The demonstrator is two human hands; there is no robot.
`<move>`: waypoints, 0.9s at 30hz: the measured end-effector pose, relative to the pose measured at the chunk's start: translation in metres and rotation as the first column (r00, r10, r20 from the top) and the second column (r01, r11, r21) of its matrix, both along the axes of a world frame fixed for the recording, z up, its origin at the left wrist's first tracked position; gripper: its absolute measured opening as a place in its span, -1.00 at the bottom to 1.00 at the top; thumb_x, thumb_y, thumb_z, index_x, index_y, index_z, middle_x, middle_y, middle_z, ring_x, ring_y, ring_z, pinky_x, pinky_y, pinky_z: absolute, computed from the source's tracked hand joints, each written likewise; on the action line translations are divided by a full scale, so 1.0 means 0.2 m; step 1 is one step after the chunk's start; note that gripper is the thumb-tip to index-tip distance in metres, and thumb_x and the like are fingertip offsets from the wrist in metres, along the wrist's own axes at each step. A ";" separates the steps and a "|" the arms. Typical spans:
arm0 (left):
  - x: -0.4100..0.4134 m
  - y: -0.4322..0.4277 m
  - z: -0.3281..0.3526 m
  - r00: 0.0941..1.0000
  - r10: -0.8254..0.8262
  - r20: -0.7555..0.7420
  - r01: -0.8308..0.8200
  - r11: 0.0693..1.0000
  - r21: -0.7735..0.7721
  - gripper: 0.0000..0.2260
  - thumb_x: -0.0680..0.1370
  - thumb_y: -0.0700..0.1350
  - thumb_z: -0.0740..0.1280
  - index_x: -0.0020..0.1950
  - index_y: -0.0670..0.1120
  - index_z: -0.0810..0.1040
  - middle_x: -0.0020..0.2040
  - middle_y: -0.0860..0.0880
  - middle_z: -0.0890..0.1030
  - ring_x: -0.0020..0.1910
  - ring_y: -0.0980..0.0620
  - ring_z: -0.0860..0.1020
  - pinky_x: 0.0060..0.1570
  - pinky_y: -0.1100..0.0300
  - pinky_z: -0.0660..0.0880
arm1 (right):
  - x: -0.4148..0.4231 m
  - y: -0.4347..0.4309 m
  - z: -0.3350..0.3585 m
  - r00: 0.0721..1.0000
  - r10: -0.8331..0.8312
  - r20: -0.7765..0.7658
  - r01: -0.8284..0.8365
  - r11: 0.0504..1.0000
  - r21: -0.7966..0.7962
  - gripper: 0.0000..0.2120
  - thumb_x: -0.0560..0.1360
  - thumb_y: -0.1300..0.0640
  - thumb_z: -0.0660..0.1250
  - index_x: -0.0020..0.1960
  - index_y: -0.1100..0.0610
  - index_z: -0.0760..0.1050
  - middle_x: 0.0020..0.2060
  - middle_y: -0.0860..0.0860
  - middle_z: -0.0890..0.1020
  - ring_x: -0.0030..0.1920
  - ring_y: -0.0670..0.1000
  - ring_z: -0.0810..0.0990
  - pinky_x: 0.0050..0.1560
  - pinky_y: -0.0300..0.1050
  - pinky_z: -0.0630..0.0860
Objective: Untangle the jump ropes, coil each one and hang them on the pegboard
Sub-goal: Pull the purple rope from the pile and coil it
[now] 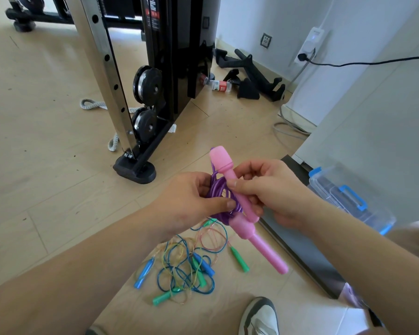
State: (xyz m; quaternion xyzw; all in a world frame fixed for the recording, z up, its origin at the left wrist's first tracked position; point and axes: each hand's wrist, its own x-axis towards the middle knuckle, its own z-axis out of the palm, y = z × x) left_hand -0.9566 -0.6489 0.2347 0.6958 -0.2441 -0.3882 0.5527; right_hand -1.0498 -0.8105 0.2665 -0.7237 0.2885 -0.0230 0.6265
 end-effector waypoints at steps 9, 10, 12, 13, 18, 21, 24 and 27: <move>0.00 0.01 0.02 0.964 0.112 -0.240 -0.126 0.991 -0.043 -0.77 0.51 -0.22 0.52 0.13 -0.24 0.62 -0.07 -0.19 0.75 -0.16 -0.07 0.72 -0.06 0.05 0.70 | 0.00 0.05 0.00 0.987 0.134 0.087 -0.137 0.990 0.026 -0.77 0.59 0.35 0.36 0.14 0.15 0.71 -0.34 0.03 0.61 -0.44 -0.06 0.47 -0.41 -0.17 0.44; 0.00 0.01 0.02 0.959 0.120 -0.258 -0.137 0.989 -0.048 -0.76 0.51 -0.22 0.52 0.14 -0.24 0.62 -0.07 -0.19 0.75 -0.16 -0.07 0.72 -0.03 0.03 0.70 | 0.00 0.04 0.00 0.984 0.165 0.072 -0.164 0.986 -0.027 -0.73 0.60 0.35 0.34 0.18 0.10 0.71 -0.31 -0.02 0.63 -0.39 -0.08 0.50 -0.35 -0.19 0.46; 0.01 0.01 0.02 0.947 0.132 -0.293 -0.159 0.985 -0.069 -0.73 0.50 -0.23 0.52 0.17 -0.25 0.62 -0.03 -0.21 0.74 -0.13 -0.09 0.72 0.03 -0.03 0.69 | -0.01 0.01 0.02 0.964 0.263 0.027 -0.255 0.951 -0.173 -0.65 0.61 0.28 0.35 0.28 -0.05 0.67 -0.15 -0.08 0.67 -0.22 -0.09 0.52 -0.16 -0.20 0.51; 0.01 0.00 0.02 0.942 0.137 -0.306 -0.171 0.982 -0.086 -0.72 0.50 -0.24 0.51 0.18 -0.26 0.62 0.00 -0.23 0.74 -0.11 -0.09 0.72 0.05 -0.04 0.68 | -0.02 -0.02 0.04 0.948 0.320 -0.004 -0.311 0.918 -0.245 -0.59 0.61 0.26 0.36 0.34 -0.13 0.63 -0.04 -0.07 0.66 -0.17 -0.07 0.51 -0.09 -0.20 0.52; 0.03 0.00 0.03 0.953 0.141 -0.266 -0.175 0.979 -0.107 -0.73 0.53 -0.24 0.49 0.20 -0.26 0.61 0.03 -0.25 0.73 -0.07 -0.11 0.71 0.12 -0.12 0.65 | -0.05 -0.03 0.06 0.920 0.388 -0.052 -0.379 0.852 -0.362 -0.34 0.55 0.35 0.36 0.36 -0.38 0.50 0.01 -0.03 0.69 -0.08 0.16 0.63 -0.01 0.00 0.68; 0.04 0.01 0.01 0.969 0.124 -0.214 -0.147 0.985 -0.094 -0.73 0.53 -0.22 0.50 0.22 -0.20 0.61 0.02 -0.22 0.74 -0.07 -0.10 0.73 0.05 -0.02 0.68 | -0.06 -0.04 0.04 0.974 0.222 0.054 -0.191 0.921 -0.341 -0.45 0.49 0.42 0.44 0.28 -0.15 0.64 -0.10 0.01 0.75 -0.15 0.13 0.70 -0.03 0.16 0.70; 0.02 0.02 0.00 0.983 0.077 -0.164 -0.088 0.994 -0.063 -0.67 0.50 -0.22 0.53 0.24 -0.14 0.60 0.03 -0.16 0.74 0.00 -0.11 0.74 -0.03 0.09 0.68 | -0.06 -0.02 0.03 0.986 0.091 0.140 -0.060 0.976 -0.210 -0.63 0.45 0.37 0.54 0.17 0.04 0.66 -0.12 0.03 0.78 -0.18 0.05 0.71 -0.10 -0.05 0.66; 0.01 0.02 -0.01 0.957 0.098 -0.273 -0.128 0.987 -0.095 -0.65 0.50 -0.28 0.51 0.28 -0.15 0.60 0.07 -0.17 0.74 0.05 -0.13 0.73 0.04 0.07 0.68 | -0.04 0.04 0.01 0.986 -0.014 0.168 0.023 0.998 -0.053 -0.73 0.45 0.38 0.53 0.04 0.07 0.69 -0.14 0.03 0.78 -0.17 -0.09 0.73 -0.16 -0.25 0.59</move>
